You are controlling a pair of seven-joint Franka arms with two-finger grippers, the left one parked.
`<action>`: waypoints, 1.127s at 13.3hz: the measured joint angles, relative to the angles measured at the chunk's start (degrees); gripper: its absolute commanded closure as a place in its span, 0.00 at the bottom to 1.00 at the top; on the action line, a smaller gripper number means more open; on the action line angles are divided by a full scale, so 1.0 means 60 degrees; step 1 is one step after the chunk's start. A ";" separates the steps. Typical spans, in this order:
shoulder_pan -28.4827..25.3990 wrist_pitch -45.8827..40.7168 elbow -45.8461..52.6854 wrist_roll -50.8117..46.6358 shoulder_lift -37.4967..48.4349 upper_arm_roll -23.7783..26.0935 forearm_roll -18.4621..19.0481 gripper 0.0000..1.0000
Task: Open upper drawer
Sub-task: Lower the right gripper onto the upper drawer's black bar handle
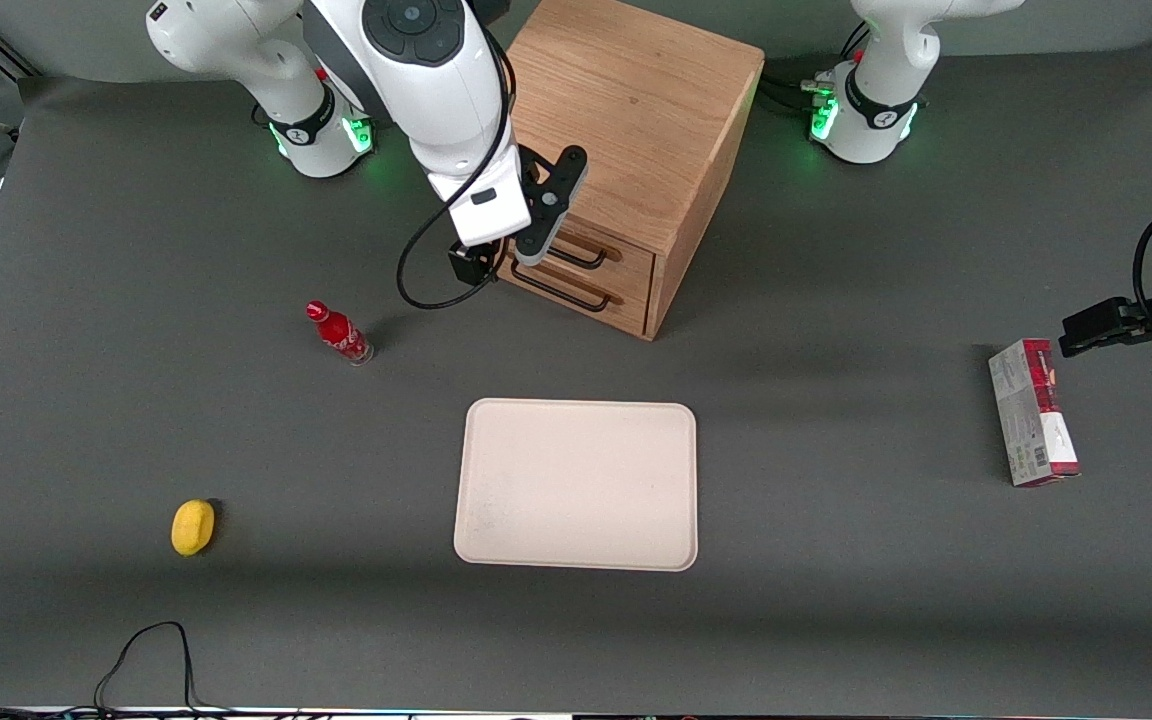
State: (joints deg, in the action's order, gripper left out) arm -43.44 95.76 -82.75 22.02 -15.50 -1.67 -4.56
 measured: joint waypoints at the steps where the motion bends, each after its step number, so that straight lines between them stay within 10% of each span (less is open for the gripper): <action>1: 0.0000 -0.0010 0.0000 0.0139 0.0000 -0.0008 -0.0187 0.00; 15: 0.0118 0.0794 -0.0789 0.0535 -0.0434 -0.0049 -0.0789 0.00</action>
State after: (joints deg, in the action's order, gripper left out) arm -42.72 100.52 -87.48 25.23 -18.10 -1.96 -9.30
